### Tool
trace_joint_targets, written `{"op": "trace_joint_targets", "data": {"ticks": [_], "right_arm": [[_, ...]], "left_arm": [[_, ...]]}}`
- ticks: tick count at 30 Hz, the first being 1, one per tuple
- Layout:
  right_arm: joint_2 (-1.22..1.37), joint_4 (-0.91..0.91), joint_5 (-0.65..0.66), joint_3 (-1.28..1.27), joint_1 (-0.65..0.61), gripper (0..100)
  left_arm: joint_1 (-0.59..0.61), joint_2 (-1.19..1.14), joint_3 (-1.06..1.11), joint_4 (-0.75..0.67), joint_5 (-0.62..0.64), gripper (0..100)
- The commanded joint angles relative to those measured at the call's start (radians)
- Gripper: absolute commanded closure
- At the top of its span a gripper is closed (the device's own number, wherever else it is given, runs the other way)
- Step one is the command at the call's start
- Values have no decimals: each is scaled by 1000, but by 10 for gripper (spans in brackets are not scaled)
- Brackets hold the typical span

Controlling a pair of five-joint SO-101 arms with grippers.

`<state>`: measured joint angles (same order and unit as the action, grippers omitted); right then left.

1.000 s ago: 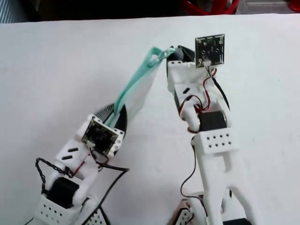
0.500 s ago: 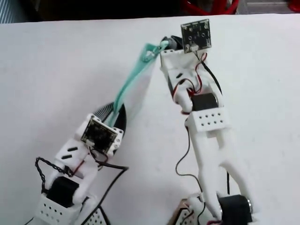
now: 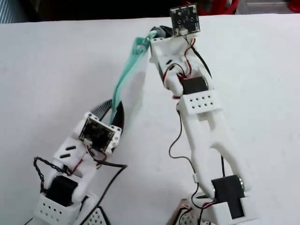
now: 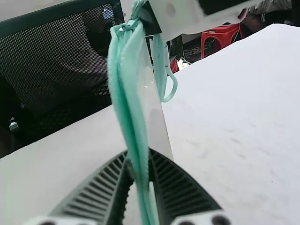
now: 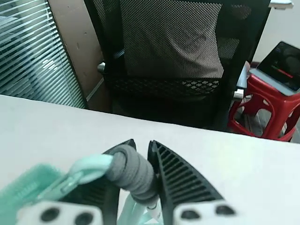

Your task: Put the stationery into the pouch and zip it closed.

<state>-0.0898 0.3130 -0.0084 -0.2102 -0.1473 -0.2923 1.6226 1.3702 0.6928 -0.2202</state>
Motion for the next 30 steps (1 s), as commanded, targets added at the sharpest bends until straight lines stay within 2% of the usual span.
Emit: {"op": "trace_joint_targets", "data": {"ticks": [1,13,20,23,30], "right_arm": [[-19,-10,-57,152,371,981],[274,12,-26,365,524,981],[334,48,-29,397,588,981],[346,58,-29,396,595,981],[271,206,-31,394,549,981]], "left_arm": [[39,-5,15,20,6,977],[39,-5,15,23,6,977],[35,-4,8,61,3,977],[31,-4,6,58,-15,977],[31,-4,5,51,-15,977]]}}
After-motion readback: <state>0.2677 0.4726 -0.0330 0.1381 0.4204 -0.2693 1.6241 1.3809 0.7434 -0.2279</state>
